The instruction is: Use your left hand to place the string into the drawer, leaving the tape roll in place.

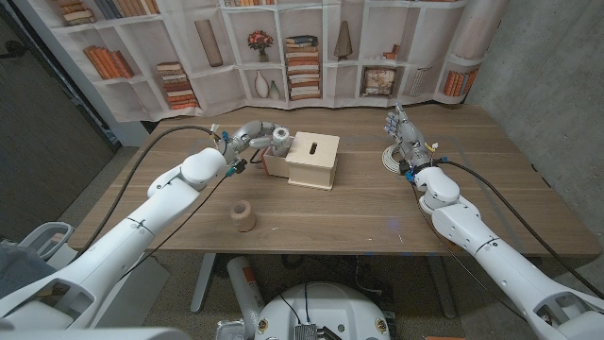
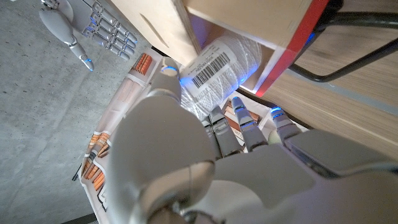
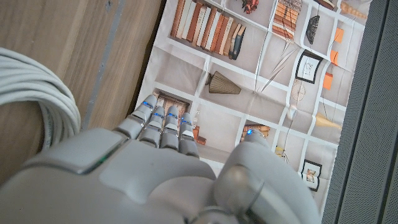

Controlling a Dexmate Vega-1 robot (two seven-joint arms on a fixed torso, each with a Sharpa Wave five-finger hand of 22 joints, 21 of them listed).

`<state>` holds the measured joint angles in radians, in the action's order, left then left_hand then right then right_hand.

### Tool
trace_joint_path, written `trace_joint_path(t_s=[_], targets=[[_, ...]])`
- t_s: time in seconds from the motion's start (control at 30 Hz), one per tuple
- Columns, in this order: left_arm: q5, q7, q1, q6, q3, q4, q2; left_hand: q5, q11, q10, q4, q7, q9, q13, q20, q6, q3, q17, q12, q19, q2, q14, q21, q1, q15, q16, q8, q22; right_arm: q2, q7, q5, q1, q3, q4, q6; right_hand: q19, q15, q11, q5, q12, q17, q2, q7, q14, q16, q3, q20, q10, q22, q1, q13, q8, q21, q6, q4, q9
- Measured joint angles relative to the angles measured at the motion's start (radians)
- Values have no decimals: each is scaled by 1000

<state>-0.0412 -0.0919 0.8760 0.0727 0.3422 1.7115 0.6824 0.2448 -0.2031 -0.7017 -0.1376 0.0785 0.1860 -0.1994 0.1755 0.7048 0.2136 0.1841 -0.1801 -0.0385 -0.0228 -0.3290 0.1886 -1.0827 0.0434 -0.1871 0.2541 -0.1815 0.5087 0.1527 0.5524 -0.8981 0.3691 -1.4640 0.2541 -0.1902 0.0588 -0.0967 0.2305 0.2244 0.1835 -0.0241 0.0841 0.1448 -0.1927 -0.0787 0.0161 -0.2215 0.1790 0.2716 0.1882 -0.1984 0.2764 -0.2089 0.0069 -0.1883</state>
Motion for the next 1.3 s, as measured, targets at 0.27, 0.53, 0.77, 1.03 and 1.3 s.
trace_joint_path(t_s=[0.27,0.53,0.77,1.03,1.3], targets=[[-5,7,12,9,-8,6,3,0,-1,39,4,0,0,-4,2,0,-4,0,0,-2,-1,12,0,4,-2,0,-18,0,-6,-10,1,14,8,17,-1,0,0,0,0,0,0,0,0,0,0,0,0,0,0,0,0,0,-7,0,0,0],[-5,7,16,9,-13,6,3,8,3,74,4,10,3,-4,9,-10,-4,0,0,-9,1,22,0,14,-3,0,-35,0,-6,-19,1,14,8,17,-6,0,0,0,0,0,0,-5,0,0,0,-1,0,0,0,5,0,0,-7,0,-7,0],[-16,8,15,11,-14,-7,-2,15,13,111,10,25,3,-3,3,-24,-10,0,0,-14,4,32,4,22,-3,0,-49,0,-16,-25,1,40,21,46,-10,0,0,0,0,0,0,-5,0,0,0,-1,0,0,0,5,0,0,-11,0,-7,0],[-19,-2,5,11,-13,-24,-6,22,32,168,33,30,3,-3,9,-72,0,0,0,-24,10,60,4,34,-4,0,-62,0,-21,-31,0,50,25,60,-11,0,0,0,0,0,0,-5,0,0,0,-1,0,0,0,5,0,0,-11,0,-7,0],[-22,-16,-7,11,-7,-38,-11,31,54,222,44,12,7,-3,12,-136,-8,0,0,-34,11,82,4,60,-11,0,-70,0,-24,-34,-1,57,26,71,-11,0,0,0,0,0,0,-5,0,0,0,1,0,0,0,5,0,0,-14,0,-10,0]])
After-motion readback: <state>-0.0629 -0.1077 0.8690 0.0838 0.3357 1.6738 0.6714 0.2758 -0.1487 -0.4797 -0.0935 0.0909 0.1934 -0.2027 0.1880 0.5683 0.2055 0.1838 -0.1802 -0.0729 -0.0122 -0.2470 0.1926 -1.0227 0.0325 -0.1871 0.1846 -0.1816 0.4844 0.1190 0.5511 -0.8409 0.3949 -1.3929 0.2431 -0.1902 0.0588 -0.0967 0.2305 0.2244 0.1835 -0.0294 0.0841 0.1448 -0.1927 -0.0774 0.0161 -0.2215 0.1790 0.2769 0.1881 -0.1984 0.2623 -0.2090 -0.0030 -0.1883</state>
